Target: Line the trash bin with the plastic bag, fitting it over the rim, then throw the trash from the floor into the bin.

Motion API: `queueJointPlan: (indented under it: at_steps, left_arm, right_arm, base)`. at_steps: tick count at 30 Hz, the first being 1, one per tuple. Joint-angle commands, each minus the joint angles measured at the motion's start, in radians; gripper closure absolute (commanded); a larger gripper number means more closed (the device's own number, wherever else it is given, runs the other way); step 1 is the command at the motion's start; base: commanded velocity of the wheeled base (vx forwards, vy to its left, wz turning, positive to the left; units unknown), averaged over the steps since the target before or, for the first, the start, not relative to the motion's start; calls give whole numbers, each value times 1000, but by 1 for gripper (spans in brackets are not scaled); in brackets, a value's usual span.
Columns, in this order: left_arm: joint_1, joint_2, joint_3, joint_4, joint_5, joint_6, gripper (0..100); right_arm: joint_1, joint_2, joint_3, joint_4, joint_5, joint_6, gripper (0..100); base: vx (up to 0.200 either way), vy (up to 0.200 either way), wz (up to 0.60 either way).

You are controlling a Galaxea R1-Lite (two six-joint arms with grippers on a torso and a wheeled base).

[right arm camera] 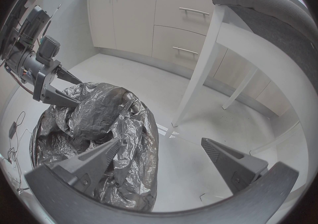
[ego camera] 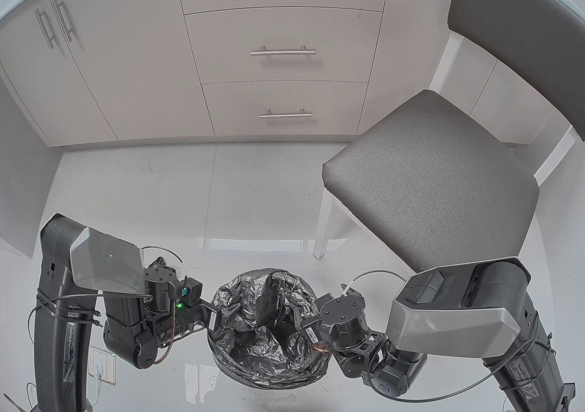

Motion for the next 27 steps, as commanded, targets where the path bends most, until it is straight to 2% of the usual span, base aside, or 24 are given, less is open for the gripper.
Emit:
queueJointPlan:
  at_steps: [1, 6, 8, 11, 18, 23, 27]
  left_arm:
    - [0, 31, -14, -1, 5, 4, 0]
    - [0, 46, -60, 1, 69, 20, 0]
    - [0, 65, -104, -1, 147, 50, 0]
    - [-1, 68, -127, -1, 190, 73, 0]
    - [-9, 72, -169, 1, 196, 70, 0]
    - [-21, 81, -229, -1, 269, 67, 0]
    - [-23, 78, -246, -1, 275, 66, 0]
  right_arm:
    - [2, 11, 4, 0, 0, 0, 0]
    - [-1, 27, -2, 0, 0, -2, 0]
    - [-18, 34, -10, 0, 0, -2, 0]
    - [-32, 34, -11, 0, 0, -2, 0]
    - [-58, 50, -31, 0, 0, -3, 0]
    - [-63, 73, -99, 8, -26, -11, 0]
    - [-67, 84, -131, 8, -42, -13, 0]
  base:
    - [0, 0, 0]
    - [0, 0, 0]
    - [0, 0, 0]
    - [0, 0, 0]
    - [0, 0, 0]
    - [0, 0, 0]
    - [0, 0, 0]
